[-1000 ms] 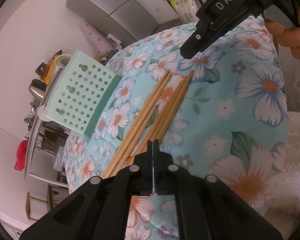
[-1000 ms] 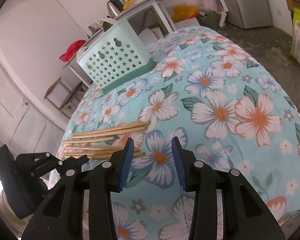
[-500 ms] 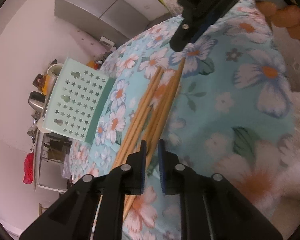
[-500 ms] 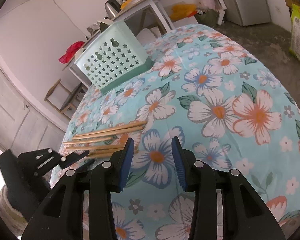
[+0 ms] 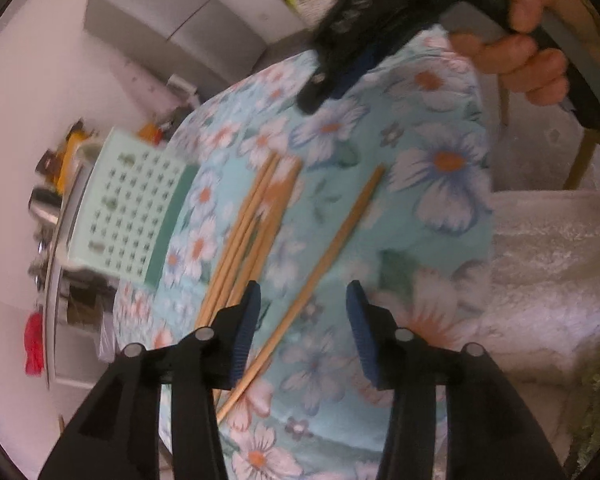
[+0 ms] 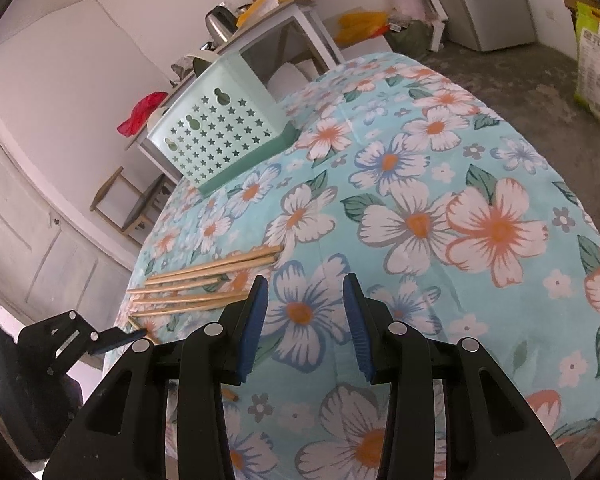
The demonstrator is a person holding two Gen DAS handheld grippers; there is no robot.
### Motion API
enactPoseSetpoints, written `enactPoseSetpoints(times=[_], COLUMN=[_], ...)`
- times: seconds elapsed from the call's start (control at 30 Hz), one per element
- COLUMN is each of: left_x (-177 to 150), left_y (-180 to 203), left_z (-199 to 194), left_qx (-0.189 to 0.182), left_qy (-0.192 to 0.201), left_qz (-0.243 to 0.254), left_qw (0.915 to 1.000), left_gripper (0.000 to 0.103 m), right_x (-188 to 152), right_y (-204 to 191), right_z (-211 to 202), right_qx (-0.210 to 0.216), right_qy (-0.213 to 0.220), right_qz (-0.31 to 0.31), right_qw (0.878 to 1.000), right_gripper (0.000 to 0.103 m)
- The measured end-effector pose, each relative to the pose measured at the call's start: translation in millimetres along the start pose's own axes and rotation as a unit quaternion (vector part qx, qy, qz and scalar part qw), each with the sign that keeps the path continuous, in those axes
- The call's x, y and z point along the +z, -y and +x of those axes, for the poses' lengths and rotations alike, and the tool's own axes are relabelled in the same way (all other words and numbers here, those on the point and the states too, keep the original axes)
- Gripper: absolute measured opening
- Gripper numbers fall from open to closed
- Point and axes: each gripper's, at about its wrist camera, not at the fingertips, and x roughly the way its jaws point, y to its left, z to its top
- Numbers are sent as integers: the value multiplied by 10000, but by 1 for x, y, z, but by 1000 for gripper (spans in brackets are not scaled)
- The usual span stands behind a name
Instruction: Organize utensils
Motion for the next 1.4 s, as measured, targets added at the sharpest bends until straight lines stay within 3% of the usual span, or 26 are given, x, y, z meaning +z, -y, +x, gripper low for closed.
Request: enactPoseSetpoints(times=[0.2, 0.33, 0.37, 0.47, 0.67, 0.8, 0.93, 1.03, 1.3, 1.4], left_x=[23, 36, 37, 40, 40, 32, 12, -12, -67, -90], left_y=[11, 16, 17, 17, -17, -65, -112, -143, -189, -203], left_z=[15, 26, 28, 26, 1, -25, -52, -75, -138, -151], left_qx=[-23, -279, -319, -264, 235, 713, 1140, 1323, 1651, 1559], left_qy=[78, 121, 132, 208, 427, 625, 806, 947, 1469, 1722], left_qz=[335, 434, 472, 474, -134, -980, -2001, -2895, -4204, -4785], left_qw=[9994, 9986, 9983, 9983, 9987, 9907, 9698, 9433, 8800, 8468], left_gripper=[42, 23, 13, 13, 9, 7, 6, 5, 5, 5], right_x=[-1, 0, 0, 0, 2, 4, 4, 1, -8, -12], right_y=[4, 8, 8, 9, 8, 2, -9, -19, -25, -18], right_z=[3, 3, 3, -1, -16, -22, -26, -25, 5, 21], right_qx=[-9, -34, -51, -97, -62, 44, 286, 505, 853, 940], right_qy=[-37, -12, -5, 32, 224, 275, 202, 42, -769, -993], right_qz=[30, 71, 81, 100, 216, 257, 311, 364, 1093, 1576], right_qw=[10000, 10000, 10000, 9999, 9995, 9993, 9989, 9980, 9874, 9780], right_gripper=[38, 38, 38, 38, 38, 39, 39, 39, 39, 39])
